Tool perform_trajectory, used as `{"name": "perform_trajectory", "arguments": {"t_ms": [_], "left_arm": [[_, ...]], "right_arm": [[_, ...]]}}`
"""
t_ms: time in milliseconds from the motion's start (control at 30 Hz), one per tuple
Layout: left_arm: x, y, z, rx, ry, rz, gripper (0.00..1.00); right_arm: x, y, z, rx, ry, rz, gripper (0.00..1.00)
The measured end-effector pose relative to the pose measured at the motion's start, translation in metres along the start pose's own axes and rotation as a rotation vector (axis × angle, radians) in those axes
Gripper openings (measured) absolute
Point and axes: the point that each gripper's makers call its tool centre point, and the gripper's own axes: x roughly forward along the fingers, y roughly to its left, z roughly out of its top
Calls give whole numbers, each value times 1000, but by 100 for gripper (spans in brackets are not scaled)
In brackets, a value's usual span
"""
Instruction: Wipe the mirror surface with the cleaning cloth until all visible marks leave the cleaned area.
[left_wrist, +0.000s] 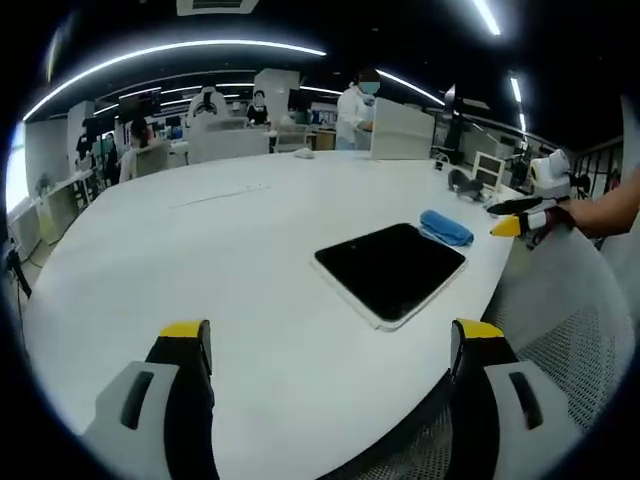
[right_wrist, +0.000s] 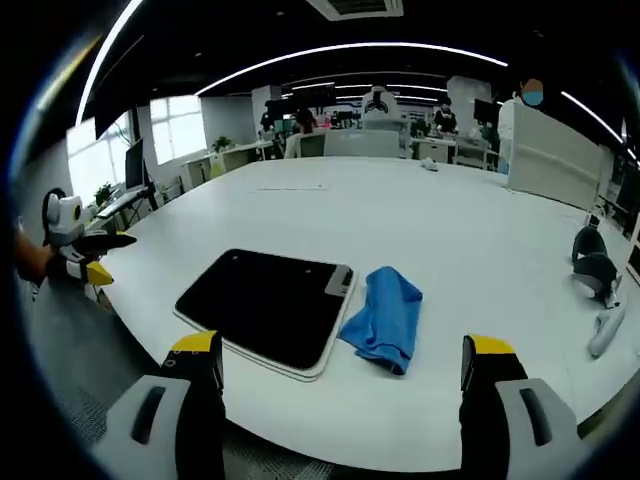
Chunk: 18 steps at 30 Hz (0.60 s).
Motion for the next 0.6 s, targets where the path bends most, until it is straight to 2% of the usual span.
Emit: {"name": "perform_trajectory", "arguments": {"t_ms": [67,200,400,500,600], "left_arm": [[-1,5,-3,-11,18,25,99],[2,1,-8,-3,46,9,99],[0,3,-10,6,55,19,99],[0,10,-7,20,59,56,99],[0,12,-6,49,57,65,99]], "right_arm": [[0,-1,-1,3,3,0,98],[2,0,-3,10,14,9,98],[3,3,-5,1,29,22,97],[3,2,-5,-9,35,10,96],[2,-3,-6,29,24,-7,95]]}}
